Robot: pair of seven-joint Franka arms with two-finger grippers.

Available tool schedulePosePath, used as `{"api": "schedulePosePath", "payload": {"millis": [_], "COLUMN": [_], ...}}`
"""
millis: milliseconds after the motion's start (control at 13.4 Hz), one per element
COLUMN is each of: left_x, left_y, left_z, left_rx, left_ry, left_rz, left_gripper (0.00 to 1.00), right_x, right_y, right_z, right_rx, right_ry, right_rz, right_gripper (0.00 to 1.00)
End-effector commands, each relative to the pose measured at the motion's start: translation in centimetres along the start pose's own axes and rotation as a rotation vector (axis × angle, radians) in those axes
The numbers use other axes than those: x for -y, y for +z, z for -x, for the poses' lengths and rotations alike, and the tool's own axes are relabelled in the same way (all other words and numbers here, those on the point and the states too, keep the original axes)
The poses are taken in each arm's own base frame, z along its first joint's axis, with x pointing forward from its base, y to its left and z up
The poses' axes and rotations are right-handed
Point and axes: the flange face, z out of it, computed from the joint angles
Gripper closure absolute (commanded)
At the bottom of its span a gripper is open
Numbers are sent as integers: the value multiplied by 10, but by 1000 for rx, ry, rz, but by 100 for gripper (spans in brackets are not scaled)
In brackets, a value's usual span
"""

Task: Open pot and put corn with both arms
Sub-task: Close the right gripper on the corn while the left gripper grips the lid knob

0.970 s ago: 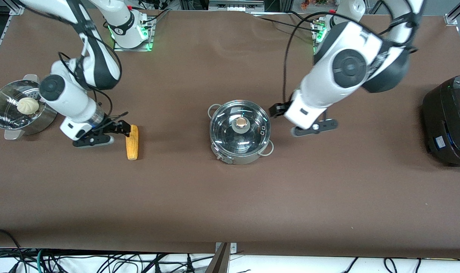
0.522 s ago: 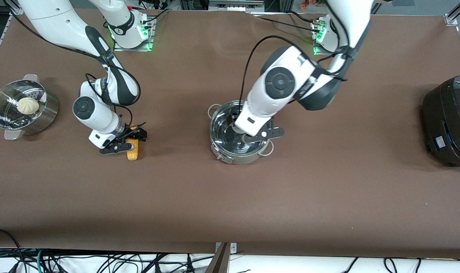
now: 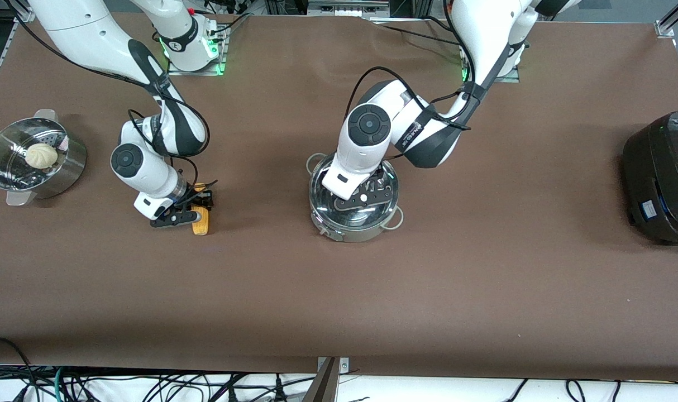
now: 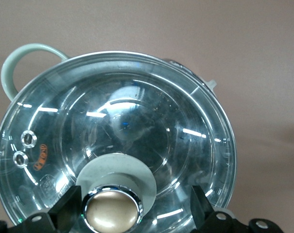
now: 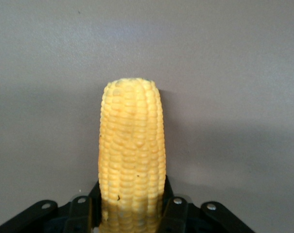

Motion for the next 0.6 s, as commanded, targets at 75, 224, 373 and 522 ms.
{"api": "schedulePosePath", "payload": {"millis": [75,224,373,522], "left_x": [-5,-3,-3,-3], "left_y": [0,0,0,0], "left_z": [-1,-3,0,0], "left_rx": [-24,-27,-23,-18], "left_ry": [11,14,38,49], "left_rz": [-17,-20,-24,-26], "left_gripper": [15,27,49,77], "right_x": [-2,-1,-4,-2], "right_y": [-47,-78,-114,-147], "right_z": [-12,-20,-33,-44], "right_rx": [52,90,146,190], "right_ry": [-9,-10,-5,-4], "right_rz": [17,22,26,27], "right_gripper": [100,100,100,100]}}
